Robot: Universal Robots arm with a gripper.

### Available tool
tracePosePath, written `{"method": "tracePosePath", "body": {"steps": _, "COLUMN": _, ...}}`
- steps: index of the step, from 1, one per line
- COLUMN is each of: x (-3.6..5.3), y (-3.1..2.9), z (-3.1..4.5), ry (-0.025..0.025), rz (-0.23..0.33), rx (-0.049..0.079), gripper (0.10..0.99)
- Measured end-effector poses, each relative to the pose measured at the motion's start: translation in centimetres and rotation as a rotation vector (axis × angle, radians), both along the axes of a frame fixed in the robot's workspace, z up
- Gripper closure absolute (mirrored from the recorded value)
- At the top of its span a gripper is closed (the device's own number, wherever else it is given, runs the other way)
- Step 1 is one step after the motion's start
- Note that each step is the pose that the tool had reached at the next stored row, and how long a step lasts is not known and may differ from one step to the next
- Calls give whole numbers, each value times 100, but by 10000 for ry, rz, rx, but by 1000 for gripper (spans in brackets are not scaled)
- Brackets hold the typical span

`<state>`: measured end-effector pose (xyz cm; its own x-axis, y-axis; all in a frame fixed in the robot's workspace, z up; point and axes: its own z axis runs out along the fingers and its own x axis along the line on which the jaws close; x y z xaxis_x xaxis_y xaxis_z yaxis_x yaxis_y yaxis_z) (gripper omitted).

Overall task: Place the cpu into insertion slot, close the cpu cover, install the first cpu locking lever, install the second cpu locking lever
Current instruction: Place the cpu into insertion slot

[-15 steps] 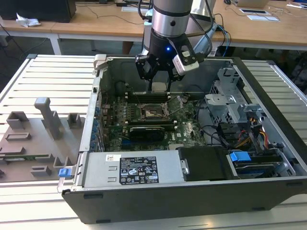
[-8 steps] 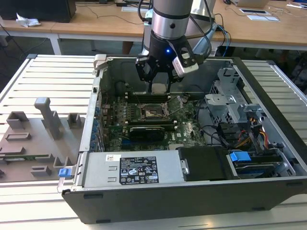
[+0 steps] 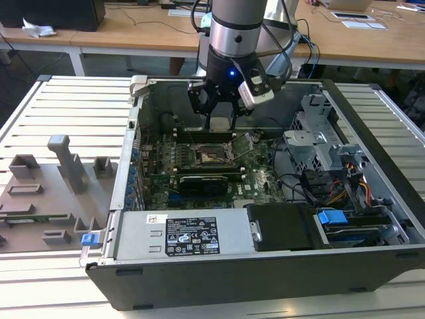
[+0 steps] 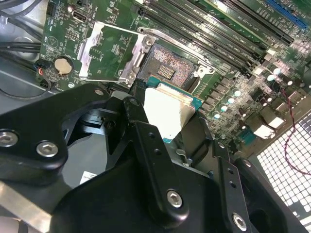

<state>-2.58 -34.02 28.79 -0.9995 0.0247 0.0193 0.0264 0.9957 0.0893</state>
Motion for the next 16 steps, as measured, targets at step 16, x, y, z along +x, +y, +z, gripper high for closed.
{"method": "tracePosePath", "body": {"steps": 16, "x": 0, "y": 0, "z": -101, "ry": 0, "rz": 0, "rx": 0, "gripper": 541}}
